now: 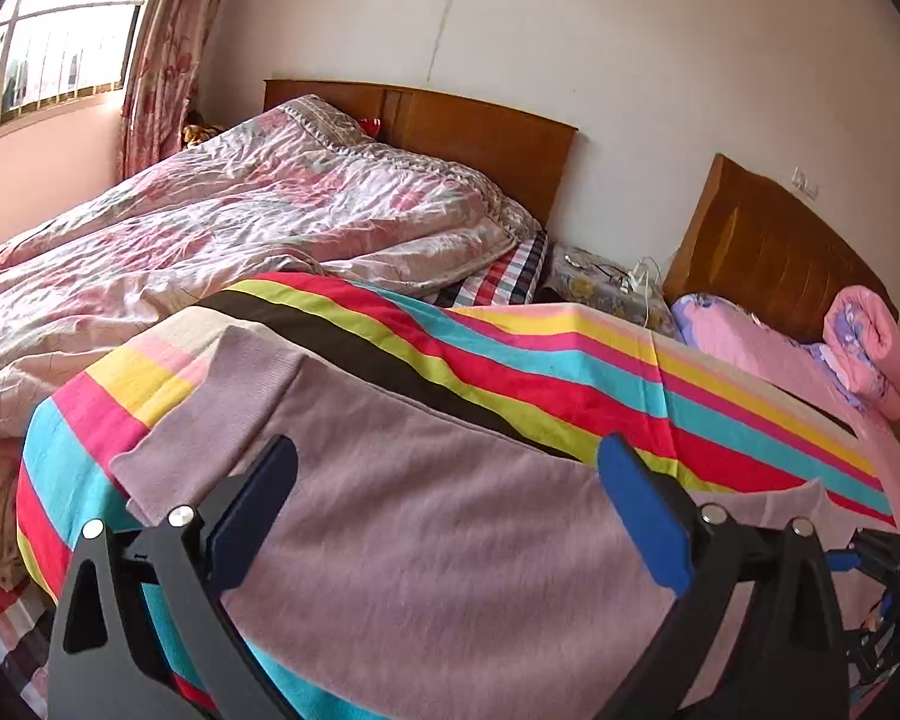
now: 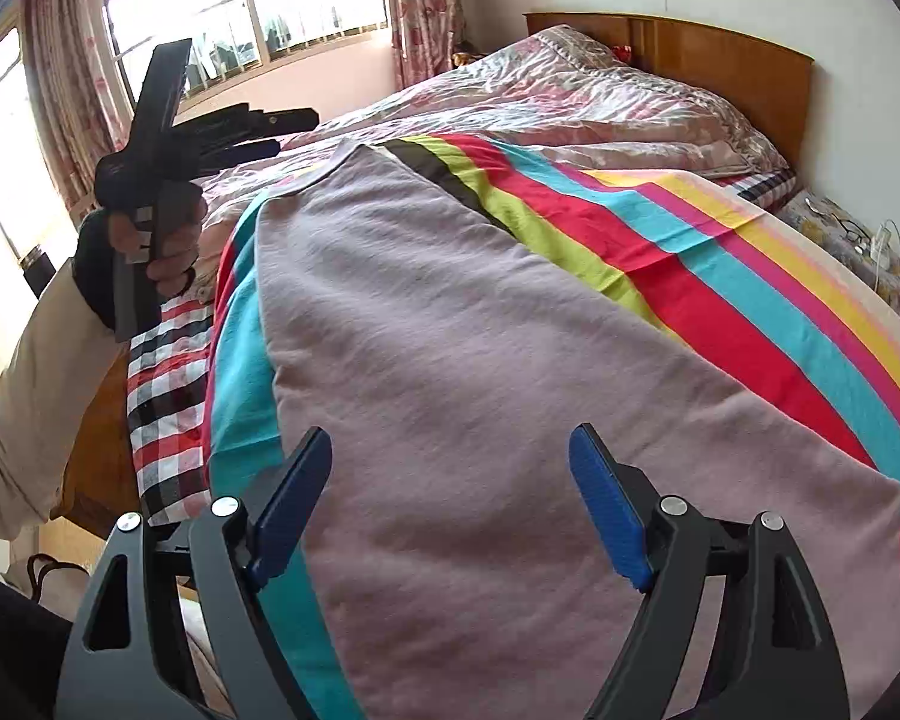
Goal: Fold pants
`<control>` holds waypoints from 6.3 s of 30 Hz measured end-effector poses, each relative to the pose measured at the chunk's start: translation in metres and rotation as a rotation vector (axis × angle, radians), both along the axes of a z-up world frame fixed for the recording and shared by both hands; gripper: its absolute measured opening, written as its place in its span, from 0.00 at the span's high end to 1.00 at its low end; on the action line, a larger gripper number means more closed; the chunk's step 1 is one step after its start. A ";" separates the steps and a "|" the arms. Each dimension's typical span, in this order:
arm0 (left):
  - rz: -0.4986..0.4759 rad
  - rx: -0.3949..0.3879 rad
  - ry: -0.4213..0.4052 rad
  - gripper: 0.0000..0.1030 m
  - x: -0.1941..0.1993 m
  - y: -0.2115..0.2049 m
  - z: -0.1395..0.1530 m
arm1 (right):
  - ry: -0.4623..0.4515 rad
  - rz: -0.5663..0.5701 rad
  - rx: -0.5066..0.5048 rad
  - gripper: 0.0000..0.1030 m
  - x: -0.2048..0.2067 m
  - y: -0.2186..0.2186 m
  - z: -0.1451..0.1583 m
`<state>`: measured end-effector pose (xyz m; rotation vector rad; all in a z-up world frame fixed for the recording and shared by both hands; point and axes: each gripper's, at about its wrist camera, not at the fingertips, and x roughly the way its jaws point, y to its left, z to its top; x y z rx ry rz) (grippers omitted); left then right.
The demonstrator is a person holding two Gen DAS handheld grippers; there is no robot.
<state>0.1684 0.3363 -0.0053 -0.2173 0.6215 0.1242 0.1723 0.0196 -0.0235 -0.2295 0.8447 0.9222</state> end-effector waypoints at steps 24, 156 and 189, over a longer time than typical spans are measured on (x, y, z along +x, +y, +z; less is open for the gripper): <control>0.013 0.121 0.197 0.01 0.097 0.007 -0.082 | 0.103 -0.591 0.060 0.17 0.105 -0.126 -0.042; -0.499 0.247 0.149 0.01 0.012 -0.357 -0.066 | -0.103 -0.771 -0.091 0.22 -0.124 -0.267 -0.030; -0.319 0.149 0.262 0.01 -0.014 -0.269 -0.100 | -0.089 -0.613 -0.209 0.14 -0.090 -0.148 -0.060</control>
